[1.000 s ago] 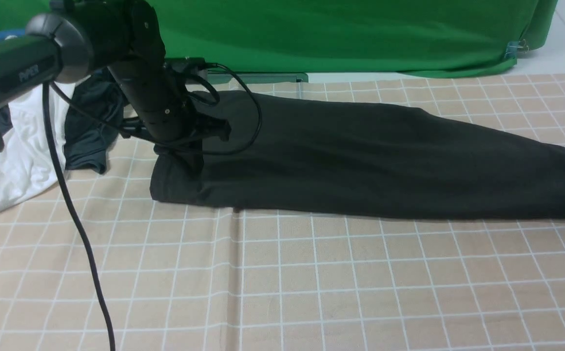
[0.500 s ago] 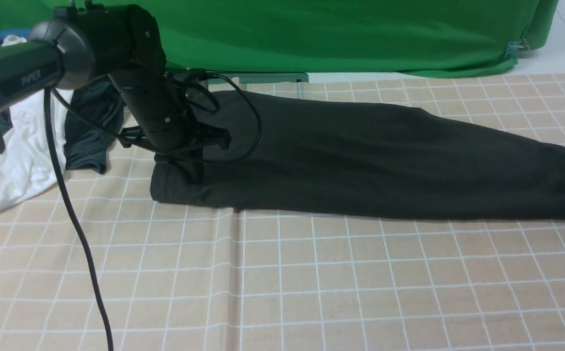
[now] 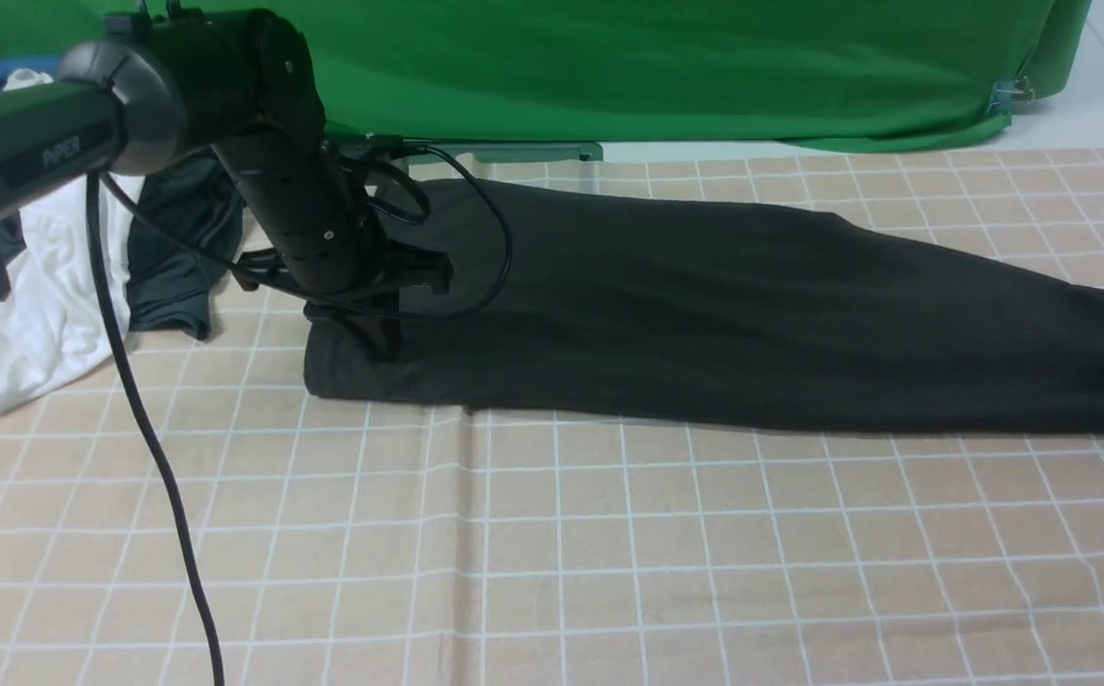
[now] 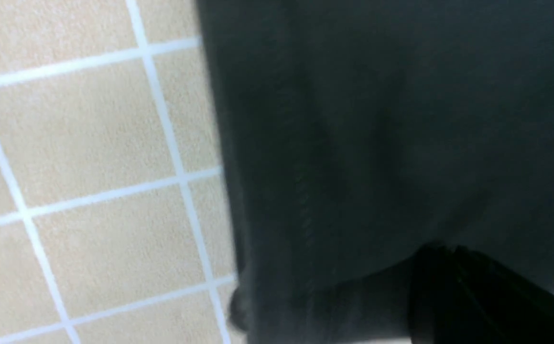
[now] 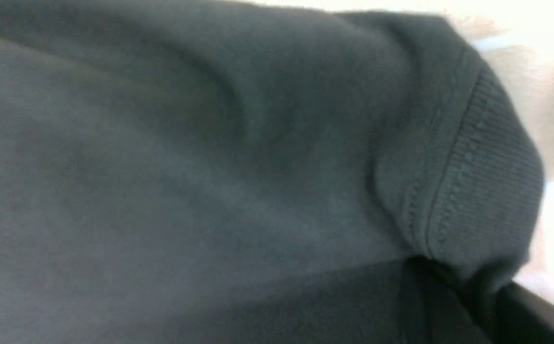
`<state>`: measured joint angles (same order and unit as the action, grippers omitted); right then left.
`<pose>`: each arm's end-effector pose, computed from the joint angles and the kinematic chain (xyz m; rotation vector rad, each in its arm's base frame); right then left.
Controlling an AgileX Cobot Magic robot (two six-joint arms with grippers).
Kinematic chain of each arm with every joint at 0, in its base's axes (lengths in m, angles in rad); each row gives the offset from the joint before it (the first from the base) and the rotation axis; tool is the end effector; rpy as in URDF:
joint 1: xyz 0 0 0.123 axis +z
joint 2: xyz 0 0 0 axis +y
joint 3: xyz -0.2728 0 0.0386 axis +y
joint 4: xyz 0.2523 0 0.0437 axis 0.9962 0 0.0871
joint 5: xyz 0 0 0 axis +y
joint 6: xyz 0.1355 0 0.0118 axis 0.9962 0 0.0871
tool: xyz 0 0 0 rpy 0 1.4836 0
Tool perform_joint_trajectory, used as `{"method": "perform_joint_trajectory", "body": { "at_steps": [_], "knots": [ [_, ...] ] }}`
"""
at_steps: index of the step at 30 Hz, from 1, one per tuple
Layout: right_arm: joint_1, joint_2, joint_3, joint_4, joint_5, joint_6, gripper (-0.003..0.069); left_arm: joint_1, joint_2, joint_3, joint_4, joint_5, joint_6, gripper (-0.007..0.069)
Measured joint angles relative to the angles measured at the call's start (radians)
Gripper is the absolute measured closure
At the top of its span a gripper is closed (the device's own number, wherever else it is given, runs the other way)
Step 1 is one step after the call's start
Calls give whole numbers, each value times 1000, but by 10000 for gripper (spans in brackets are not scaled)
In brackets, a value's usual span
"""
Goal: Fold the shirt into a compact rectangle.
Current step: 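Fold the right end of the dark garment over onto its left end with the right gripper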
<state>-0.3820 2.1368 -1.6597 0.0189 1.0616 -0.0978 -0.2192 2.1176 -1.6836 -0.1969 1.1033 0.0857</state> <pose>0.4084 -0.1616 0.1205 0.4402 2.9894 -0.0178 0.4236 -0.1187 0.1367 0.3414 3.0010 -0.2858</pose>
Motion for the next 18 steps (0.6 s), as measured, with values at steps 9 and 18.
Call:
{"method": "perform_joint_trajectory", "body": {
  "at_steps": [9,18],
  "knots": [
    [-67,-65,-52,-114,17,47,557,0,-67,0,12,6,0,606],
    [1,-64,-200,-61,115,31,557,7,-135,0,112,23,-33,606]
  ]
}}
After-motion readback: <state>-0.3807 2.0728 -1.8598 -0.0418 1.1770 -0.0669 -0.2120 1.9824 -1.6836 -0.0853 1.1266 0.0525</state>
